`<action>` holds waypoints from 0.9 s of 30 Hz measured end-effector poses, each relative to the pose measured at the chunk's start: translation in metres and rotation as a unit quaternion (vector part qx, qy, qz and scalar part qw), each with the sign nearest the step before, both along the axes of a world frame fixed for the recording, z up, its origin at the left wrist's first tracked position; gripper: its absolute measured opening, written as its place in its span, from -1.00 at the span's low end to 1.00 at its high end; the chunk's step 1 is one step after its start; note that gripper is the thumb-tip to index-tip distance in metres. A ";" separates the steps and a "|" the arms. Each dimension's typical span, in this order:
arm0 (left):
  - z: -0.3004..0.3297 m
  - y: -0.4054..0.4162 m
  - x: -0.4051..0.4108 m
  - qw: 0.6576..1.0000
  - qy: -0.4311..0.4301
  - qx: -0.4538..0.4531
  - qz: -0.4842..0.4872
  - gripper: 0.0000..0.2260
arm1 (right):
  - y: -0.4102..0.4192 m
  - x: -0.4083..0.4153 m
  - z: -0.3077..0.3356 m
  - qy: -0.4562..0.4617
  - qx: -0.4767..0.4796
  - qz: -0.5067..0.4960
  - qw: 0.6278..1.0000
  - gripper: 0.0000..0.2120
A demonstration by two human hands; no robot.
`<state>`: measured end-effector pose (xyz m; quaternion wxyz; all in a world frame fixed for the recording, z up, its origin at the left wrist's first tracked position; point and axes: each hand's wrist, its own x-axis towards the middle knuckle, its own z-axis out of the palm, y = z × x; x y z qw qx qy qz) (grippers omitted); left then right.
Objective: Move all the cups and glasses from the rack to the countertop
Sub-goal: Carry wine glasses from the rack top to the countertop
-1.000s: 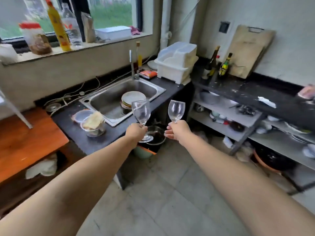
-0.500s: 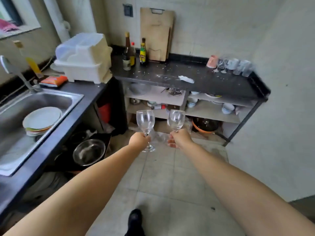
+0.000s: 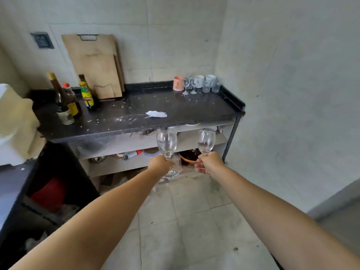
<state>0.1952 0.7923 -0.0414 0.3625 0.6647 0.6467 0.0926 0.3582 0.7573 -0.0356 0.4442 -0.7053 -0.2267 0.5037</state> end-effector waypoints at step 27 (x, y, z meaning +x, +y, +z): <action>-0.028 0.398 0.292 0.995 -0.084 -0.044 -0.007 -0.81 | 0.384 0.305 -0.020 -0.007 -0.017 -0.055 0.998 -0.93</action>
